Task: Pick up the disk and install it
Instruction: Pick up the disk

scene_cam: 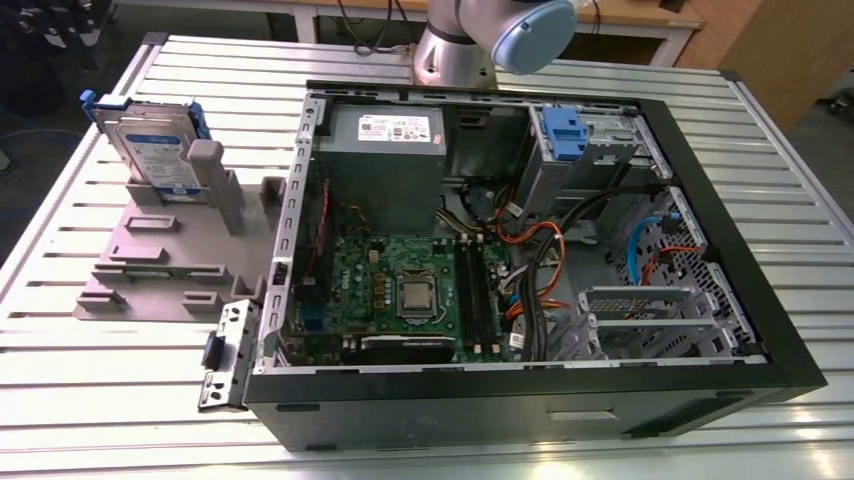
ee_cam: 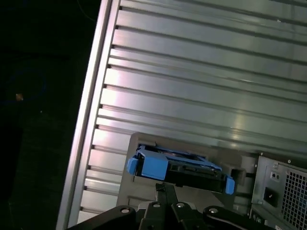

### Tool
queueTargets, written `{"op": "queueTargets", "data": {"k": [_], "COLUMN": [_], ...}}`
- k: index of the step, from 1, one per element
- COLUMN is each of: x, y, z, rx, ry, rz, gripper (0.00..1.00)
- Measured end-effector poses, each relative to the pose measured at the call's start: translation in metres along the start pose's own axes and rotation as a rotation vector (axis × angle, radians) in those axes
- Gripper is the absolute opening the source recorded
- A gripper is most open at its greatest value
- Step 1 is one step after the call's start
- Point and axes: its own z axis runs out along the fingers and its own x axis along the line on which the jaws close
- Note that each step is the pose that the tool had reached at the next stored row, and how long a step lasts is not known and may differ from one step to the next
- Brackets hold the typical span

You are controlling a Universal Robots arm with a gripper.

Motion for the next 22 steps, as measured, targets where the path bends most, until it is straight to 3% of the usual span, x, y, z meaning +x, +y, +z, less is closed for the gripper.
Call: {"op": "queueTargets", "data": {"k": [22], "x": [0.0000], "y": [0.0000], "z": [0.0000], "rx": [-0.0066], "ry": [0.0125], "rz": [-0.288], "gripper": [0.11]}}
